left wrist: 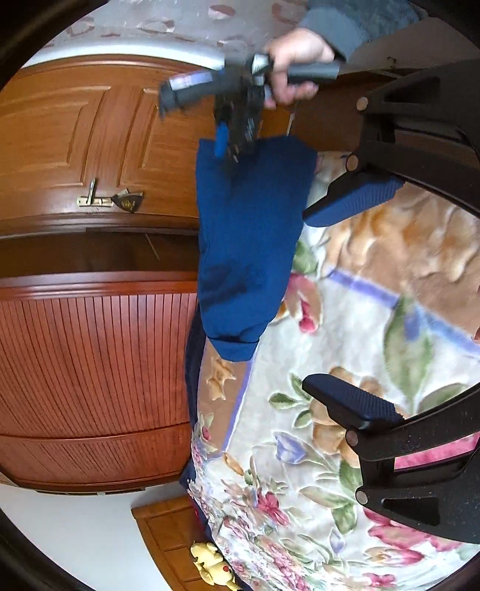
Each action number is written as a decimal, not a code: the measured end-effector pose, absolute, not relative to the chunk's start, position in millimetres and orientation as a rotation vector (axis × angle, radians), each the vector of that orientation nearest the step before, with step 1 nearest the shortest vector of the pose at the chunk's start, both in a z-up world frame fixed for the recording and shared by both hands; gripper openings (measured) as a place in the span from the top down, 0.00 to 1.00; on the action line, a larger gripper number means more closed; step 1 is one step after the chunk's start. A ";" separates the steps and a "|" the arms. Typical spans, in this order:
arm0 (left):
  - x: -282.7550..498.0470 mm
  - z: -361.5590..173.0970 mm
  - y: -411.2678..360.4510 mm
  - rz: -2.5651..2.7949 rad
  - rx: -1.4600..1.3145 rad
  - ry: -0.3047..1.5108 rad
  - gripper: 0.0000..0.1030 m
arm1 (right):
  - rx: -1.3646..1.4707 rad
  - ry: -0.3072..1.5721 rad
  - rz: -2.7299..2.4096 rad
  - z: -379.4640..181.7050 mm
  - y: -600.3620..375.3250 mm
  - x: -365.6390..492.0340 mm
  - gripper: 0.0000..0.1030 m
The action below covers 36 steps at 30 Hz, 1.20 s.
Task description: Fold large clothes
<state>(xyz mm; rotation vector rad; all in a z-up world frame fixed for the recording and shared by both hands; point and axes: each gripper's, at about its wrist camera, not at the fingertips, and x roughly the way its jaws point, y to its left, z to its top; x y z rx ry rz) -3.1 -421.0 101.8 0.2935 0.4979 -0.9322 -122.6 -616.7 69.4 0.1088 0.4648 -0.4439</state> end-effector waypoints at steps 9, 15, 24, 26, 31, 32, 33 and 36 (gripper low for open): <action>-41.3 108.5 -383.6 -0.905 0.276 0.482 0.20 | 0.164 0.485 -0.462 59.6 -631.9 -128.8 0.45; -65.2 115.2 -349.6 -0.867 0.261 0.457 0.20 | 0.131 0.442 -0.465 78.9 -603.4 -140.2 0.45; -83.6 112.4 -291.4 -0.728 0.230 0.435 0.20 | 0.065 0.382 -0.319 100.6 -502.6 -161.5 0.44; -85.7 109.2 -277.3 -0.690 0.232 0.431 0.20 | 0.046 0.373 -0.273 102.2 -475.4 -162.3 0.44; -84.3 99.1 -233.3 -0.606 0.202 0.442 0.20 | 0.011 0.358 -0.148 101.7 -410.4 -158.7 0.42; -83.4 96.5 -226.0 -0.590 0.195 0.445 0.20 | 0.007 0.357 -0.124 100.8 -399.0 -157.3 0.42; -81.0 93.7 -216.2 -0.570 0.183 0.450 0.20 | 0.002 0.357 -0.095 99.7 -385.3 -155.2 0.41; -75.6 85.1 -190.9 -0.521 0.155 0.468 0.20 | -0.018 0.352 -0.027 95.6 -349.9 -150.3 0.37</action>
